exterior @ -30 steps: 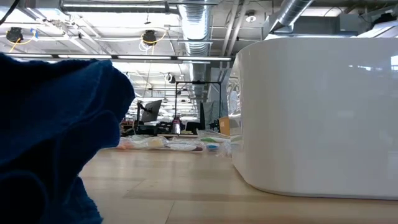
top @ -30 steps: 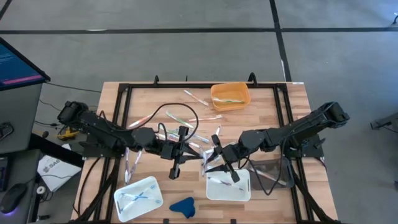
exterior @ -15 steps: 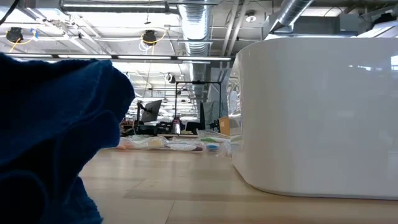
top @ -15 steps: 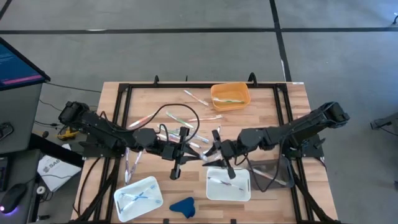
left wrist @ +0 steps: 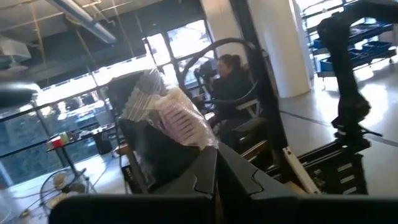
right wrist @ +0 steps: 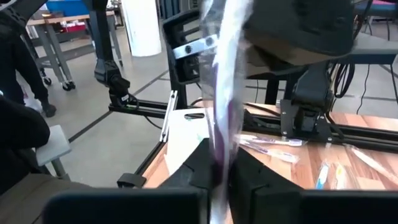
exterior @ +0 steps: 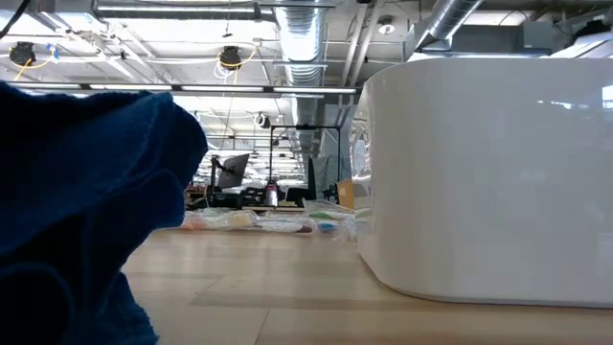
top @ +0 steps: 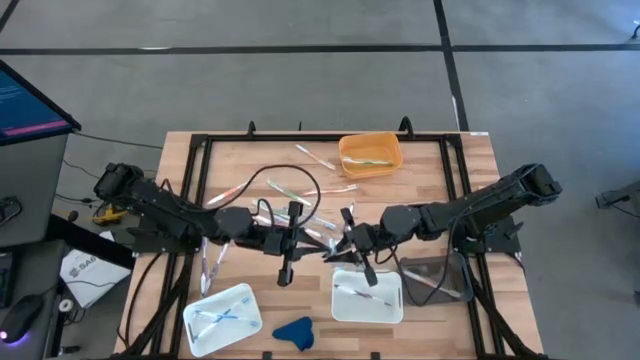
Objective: Pick & Place Toothbrushes
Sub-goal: Put the violet toothbrush into the right white bin
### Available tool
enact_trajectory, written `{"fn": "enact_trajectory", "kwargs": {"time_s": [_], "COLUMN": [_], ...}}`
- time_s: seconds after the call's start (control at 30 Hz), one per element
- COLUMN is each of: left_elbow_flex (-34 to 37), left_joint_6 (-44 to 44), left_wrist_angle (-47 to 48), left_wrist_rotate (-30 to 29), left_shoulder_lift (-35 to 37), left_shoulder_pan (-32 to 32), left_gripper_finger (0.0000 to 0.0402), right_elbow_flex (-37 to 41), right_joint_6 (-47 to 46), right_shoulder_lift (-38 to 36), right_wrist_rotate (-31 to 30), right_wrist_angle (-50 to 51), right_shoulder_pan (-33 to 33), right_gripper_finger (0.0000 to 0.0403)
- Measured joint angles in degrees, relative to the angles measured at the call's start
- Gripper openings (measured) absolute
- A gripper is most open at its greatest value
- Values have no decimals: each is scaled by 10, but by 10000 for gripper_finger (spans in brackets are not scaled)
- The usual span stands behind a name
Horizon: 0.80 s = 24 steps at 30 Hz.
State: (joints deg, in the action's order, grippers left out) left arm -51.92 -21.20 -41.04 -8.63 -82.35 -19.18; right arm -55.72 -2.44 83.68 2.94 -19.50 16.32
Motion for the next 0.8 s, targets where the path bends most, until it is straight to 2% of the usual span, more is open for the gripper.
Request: {"fn": "enact_trajectory", "kwargs": {"time_s": [0.17,0.33,0.47,0.67,0.8], "left_elbow_flex": [0,0,0,0,0], "left_joint_6": [4,3,4,34,37], "left_wrist_angle": [27,100,169,228,237], "left_wrist_rotate": [-1,-29,-117,-303,-361], "left_shoulder_lift": [3,34,79,127,135], "left_shoulder_pan": [0,-5,-33,-88,-114], "left_gripper_finger": [3,18,49,78,77], "right_elbow_flex": [0,0,0,0,0], "right_joint_6": [-5,-2,13,61,119], "right_shoulder_lift": [0,-9,-27,-59,-73], "right_wrist_rotate": [0,0,0,-1,-1], "right_wrist_angle": [12,53,101,153,182], "right_shoulder_pan": [0,-4,-2,18,38], "right_gripper_finger": [27,13,20,12,12]}}
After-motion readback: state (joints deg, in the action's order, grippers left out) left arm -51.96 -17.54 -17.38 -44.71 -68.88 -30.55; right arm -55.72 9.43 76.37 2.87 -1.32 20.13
